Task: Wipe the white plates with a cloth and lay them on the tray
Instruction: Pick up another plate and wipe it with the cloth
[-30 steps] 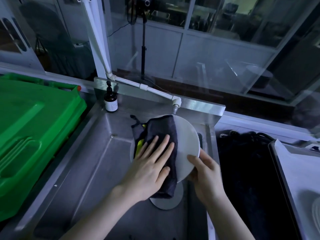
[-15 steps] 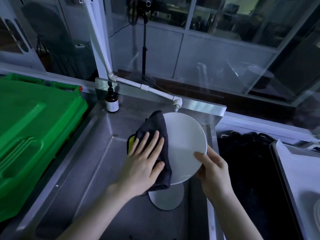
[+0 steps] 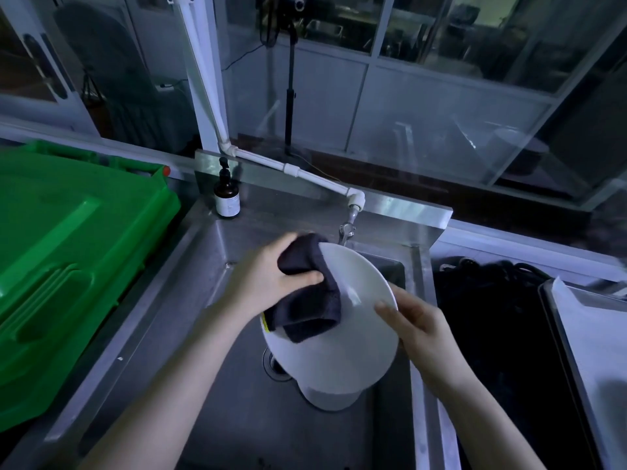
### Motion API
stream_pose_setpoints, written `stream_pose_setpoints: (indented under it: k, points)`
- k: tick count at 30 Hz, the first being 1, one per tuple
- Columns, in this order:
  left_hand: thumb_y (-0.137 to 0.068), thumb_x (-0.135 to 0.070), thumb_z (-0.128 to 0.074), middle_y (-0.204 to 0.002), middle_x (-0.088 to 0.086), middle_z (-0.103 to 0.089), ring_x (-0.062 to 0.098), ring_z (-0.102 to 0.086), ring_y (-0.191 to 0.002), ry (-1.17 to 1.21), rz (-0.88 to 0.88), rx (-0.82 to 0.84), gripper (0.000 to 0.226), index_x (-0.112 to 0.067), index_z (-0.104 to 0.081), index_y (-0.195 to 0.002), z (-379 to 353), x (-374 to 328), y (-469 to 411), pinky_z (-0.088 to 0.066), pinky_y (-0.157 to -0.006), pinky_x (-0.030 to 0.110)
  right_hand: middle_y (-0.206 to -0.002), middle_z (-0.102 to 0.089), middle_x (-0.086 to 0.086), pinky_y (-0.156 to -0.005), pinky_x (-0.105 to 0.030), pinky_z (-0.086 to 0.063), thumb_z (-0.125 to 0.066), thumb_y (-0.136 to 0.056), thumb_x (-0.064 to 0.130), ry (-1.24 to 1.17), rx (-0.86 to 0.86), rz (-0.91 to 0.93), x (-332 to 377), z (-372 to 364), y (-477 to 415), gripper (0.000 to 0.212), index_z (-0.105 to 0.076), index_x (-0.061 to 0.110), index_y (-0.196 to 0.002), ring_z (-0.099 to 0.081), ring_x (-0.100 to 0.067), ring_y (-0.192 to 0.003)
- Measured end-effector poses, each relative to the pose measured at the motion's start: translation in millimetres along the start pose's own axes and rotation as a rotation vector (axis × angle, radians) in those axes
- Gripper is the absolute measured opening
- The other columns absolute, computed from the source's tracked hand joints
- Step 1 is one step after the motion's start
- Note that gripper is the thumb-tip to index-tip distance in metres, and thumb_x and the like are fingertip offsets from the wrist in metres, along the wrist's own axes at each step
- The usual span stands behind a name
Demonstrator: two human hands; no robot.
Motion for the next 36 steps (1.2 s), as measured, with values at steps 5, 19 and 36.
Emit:
stream_pose_setpoints:
  k: [5, 19, 36]
  points:
    - [-0.069, -0.044, -0.085, -0.075, -0.012, -0.065, -0.001, -0.058, -0.068, 0.098, -0.025, 0.039, 0.045, -0.021, -0.058, -0.097, -13.3, 5.3, 8.3, -0.049, -0.071, 0.029, -0.085, -0.072, 0.018, -0.074, -0.028, -0.052, -0.058, -0.1, 0.023, 0.305, -0.157, 0.007, 2.5, 2.6, -16.5, 0.021, -0.071, 0.039, -0.095, -0.066, -0.003, -0.08]
    - [-0.077, -0.024, -0.083, -0.077, -0.013, -0.066, -0.005, -0.058, -0.072, 0.421, 0.13, -0.084, 0.026, -0.021, -0.059, -0.086, -9.8, 0.1, 17.0, -0.043, -0.067, 0.012, -0.063, -0.052, 0.001, -0.057, -0.029, -0.035, -0.064, -0.09, 0.041, 0.261, -0.361, 0.103, 22.3, 27.8, -27.6, 0.035, -0.064, 0.01, -0.076, -0.043, -0.008, -0.06]
    - [-0.082, -0.025, -0.077, -0.085, -0.037, -0.065, -0.012, -0.061, -0.087, 0.52, 0.186, -0.309, 0.026, -0.038, -0.057, -0.093, -10.2, -11.1, 19.2, -0.041, -0.068, 0.003, -0.074, -0.06, -0.016, -0.066, -0.035, -0.041, -0.064, -0.095, 0.029, 0.037, -0.523, -0.003, 24.7, 24.1, -30.3, 0.025, -0.067, 0.006, -0.086, -0.052, -0.018, -0.069]
Point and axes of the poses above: each hand's wrist, its own y-axis away from the middle knuckle, its own z-axis out of the back of the hand, x = y × z, the point moved 4 cm from there along -y, towards the middle knuckle
